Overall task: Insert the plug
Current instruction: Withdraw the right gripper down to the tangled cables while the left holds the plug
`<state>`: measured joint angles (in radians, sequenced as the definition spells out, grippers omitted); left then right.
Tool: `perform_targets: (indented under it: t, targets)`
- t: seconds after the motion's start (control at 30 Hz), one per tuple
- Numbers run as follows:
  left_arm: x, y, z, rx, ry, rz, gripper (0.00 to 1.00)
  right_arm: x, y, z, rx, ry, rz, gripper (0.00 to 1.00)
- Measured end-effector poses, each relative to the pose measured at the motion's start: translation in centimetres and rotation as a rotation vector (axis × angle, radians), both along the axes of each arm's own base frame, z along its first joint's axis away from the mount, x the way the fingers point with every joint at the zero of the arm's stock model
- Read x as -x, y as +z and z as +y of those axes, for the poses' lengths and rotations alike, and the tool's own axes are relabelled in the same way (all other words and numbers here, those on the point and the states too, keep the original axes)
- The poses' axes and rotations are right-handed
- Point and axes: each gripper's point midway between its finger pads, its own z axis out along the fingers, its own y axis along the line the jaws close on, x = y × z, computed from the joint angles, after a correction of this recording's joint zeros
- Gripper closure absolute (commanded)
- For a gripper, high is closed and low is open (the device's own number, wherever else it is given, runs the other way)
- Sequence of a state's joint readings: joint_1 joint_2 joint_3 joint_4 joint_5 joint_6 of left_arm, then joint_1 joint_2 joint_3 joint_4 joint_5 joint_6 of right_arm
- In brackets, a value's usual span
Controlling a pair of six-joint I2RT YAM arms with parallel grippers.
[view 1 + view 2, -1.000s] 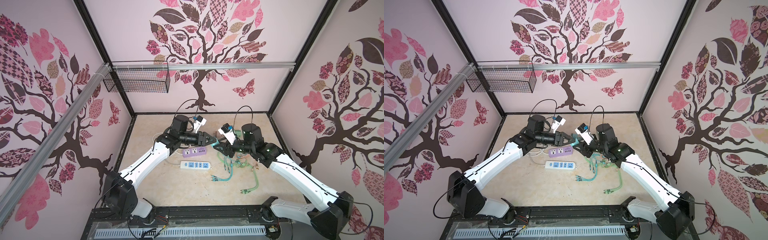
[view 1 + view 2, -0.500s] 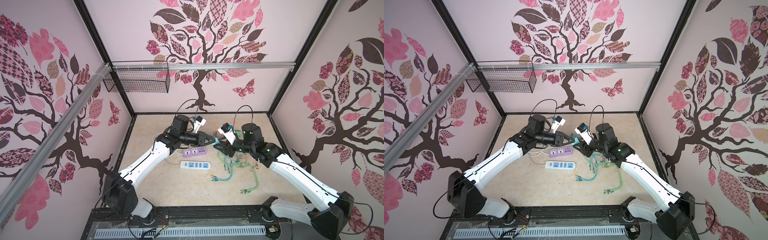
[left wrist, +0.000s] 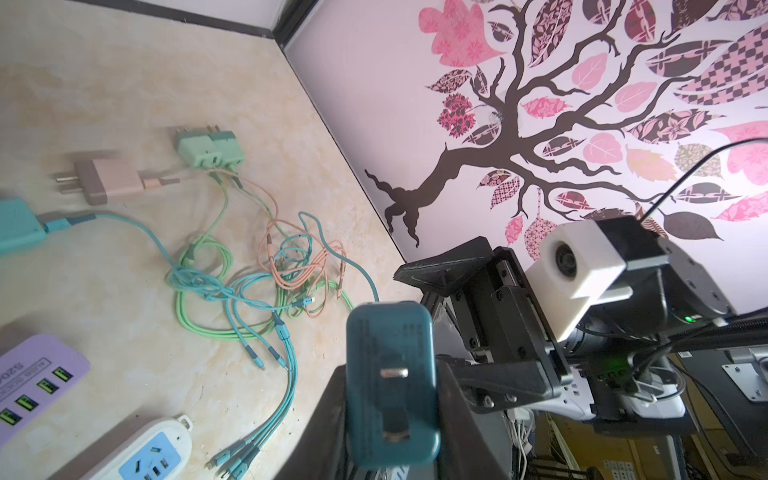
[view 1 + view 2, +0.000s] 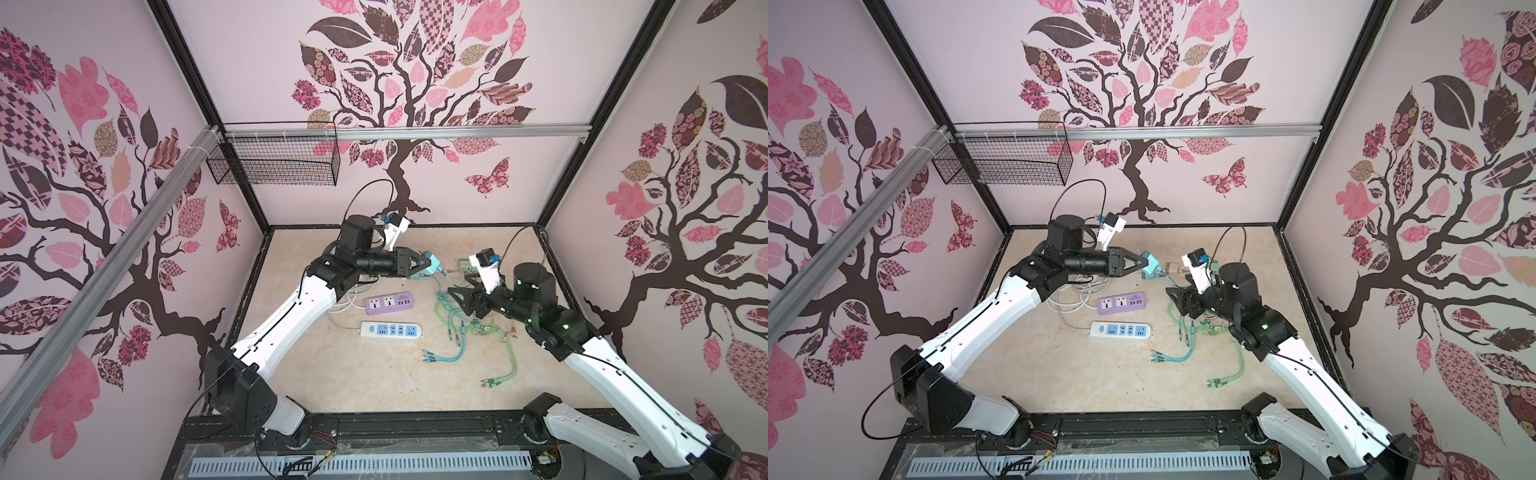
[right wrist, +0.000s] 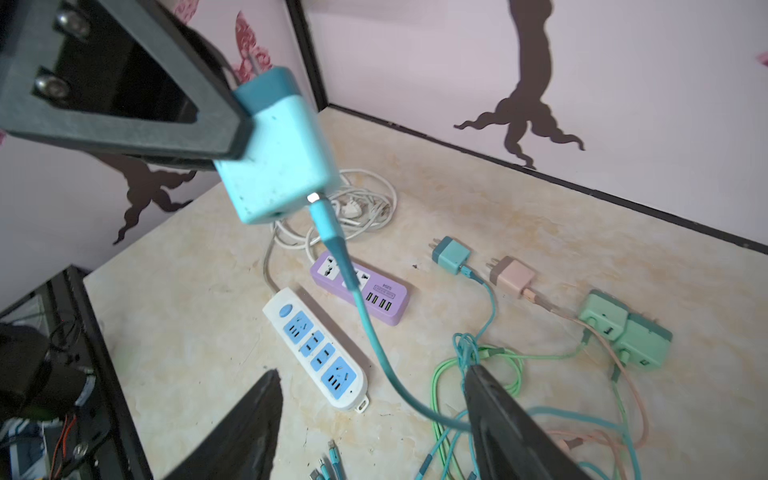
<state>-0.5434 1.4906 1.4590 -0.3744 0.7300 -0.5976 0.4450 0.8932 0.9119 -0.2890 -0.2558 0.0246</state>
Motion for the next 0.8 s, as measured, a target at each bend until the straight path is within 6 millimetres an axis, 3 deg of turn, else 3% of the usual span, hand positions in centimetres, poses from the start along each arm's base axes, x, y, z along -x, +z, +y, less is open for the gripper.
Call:
perform_targets:
  t: [0.1,0.2,0.3,0.4,0.53,0.6,0.73,0.8]
  targets:
    - [-1.2,1.5,0.0,0.013,0.017,-0.024,0.98,-0.9,0.0,-2.7,-0.037,-0.119,0.007,0.31]
    - [-2.5,3.1,-0.1,0.029,0.028,-0.049,0.98,-2.1,-1.3,-4.6,-0.037,-0.238,0.05,0.36]
    - [-3.1,5.0,-0.4,0.053,0.023,-0.079,0.98,-3.4,-3.9,-6.3,-0.035,-0.349,0.131,0.44]
    - [-2.9,6.8,-0.5,0.078,0.01,-0.104,0.98,-4.7,-7.3,-10.2,-0.065,-0.509,0.242,0.5]
    - [-2.5,7.8,-0.5,0.097,-0.006,-0.114,0.99,-4.9,-11.6,-15.5,-0.135,-0.692,0.378,0.5]
    - [-2.4,7.8,-0.5,0.097,-0.008,-0.107,0.99,-4.5,-13.1,-16.4,-0.15,-0.729,0.429,0.49]
    - [-2.3,7.8,-0.5,0.097,-0.009,-0.102,0.99,-4.3,-14.7,-15.7,-0.189,-0.713,0.497,0.38]
    - [-2.2,7.9,-0.5,0.097,-0.011,-0.102,0.99,-4.2,-15.5,-15.4,-0.212,-0.71,0.532,0.37]
